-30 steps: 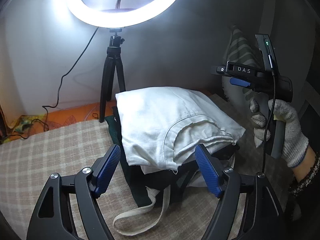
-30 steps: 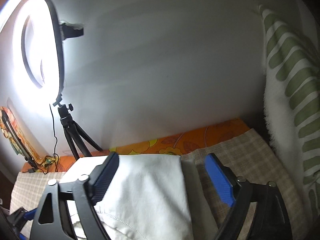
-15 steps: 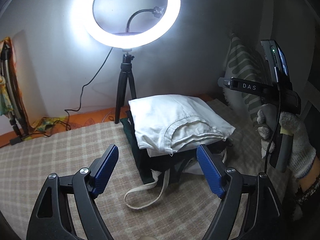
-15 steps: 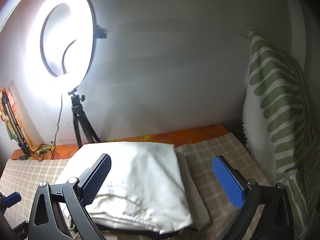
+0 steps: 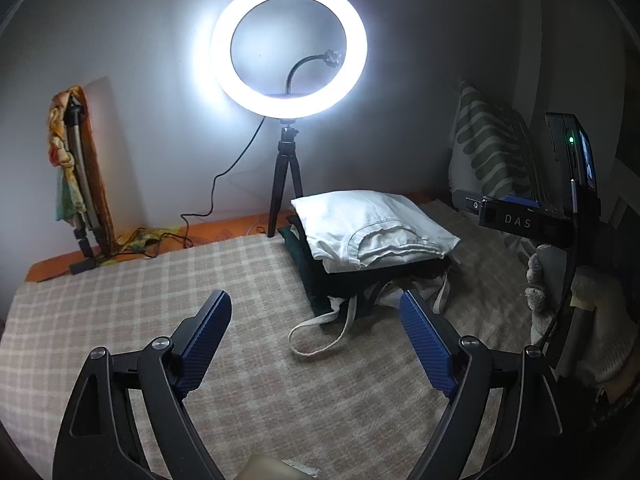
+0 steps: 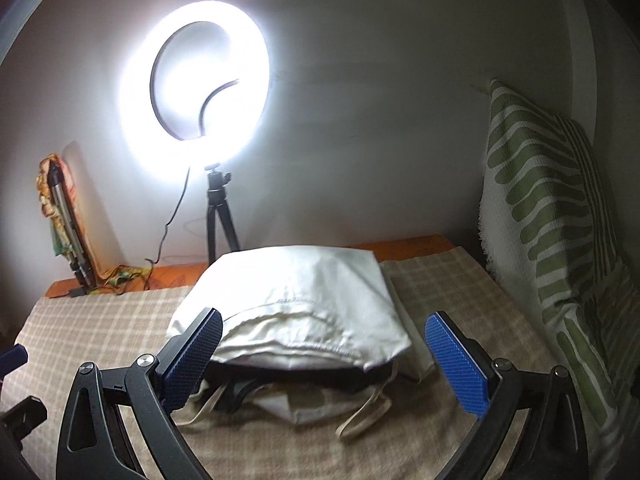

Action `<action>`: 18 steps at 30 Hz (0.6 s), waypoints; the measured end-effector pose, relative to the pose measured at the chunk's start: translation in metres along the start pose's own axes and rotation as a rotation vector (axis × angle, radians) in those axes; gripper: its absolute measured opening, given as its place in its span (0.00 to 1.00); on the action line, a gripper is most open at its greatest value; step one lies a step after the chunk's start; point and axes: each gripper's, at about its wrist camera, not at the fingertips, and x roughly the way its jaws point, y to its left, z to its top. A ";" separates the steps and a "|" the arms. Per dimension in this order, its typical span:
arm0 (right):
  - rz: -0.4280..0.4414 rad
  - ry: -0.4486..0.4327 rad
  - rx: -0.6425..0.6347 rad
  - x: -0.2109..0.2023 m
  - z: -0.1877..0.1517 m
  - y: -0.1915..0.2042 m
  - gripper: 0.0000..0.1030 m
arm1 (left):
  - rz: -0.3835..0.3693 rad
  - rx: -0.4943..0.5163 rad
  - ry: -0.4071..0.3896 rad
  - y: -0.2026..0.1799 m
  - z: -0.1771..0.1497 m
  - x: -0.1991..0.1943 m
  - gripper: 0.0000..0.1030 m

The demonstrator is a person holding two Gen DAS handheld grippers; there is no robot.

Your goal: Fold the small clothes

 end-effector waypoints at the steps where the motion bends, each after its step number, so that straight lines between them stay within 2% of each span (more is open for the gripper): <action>1: 0.005 0.000 -0.001 -0.005 -0.004 0.004 1.00 | 0.007 0.004 -0.006 0.000 -0.003 -0.006 0.86; 5: 0.009 -0.010 -0.003 -0.021 -0.015 0.018 1.00 | 0.025 0.036 -0.009 0.000 -0.015 -0.022 0.93; 9: 0.015 -0.035 -0.002 -0.038 -0.029 0.030 1.00 | 0.036 0.055 0.006 0.002 -0.029 -0.032 0.93; 15: 0.030 -0.023 -0.006 -0.053 -0.054 0.046 1.00 | 0.065 0.063 0.012 0.006 -0.048 -0.044 0.96; 18: 0.032 -0.019 0.017 -0.056 -0.067 0.049 1.00 | 0.054 0.058 0.008 0.009 -0.056 -0.048 0.96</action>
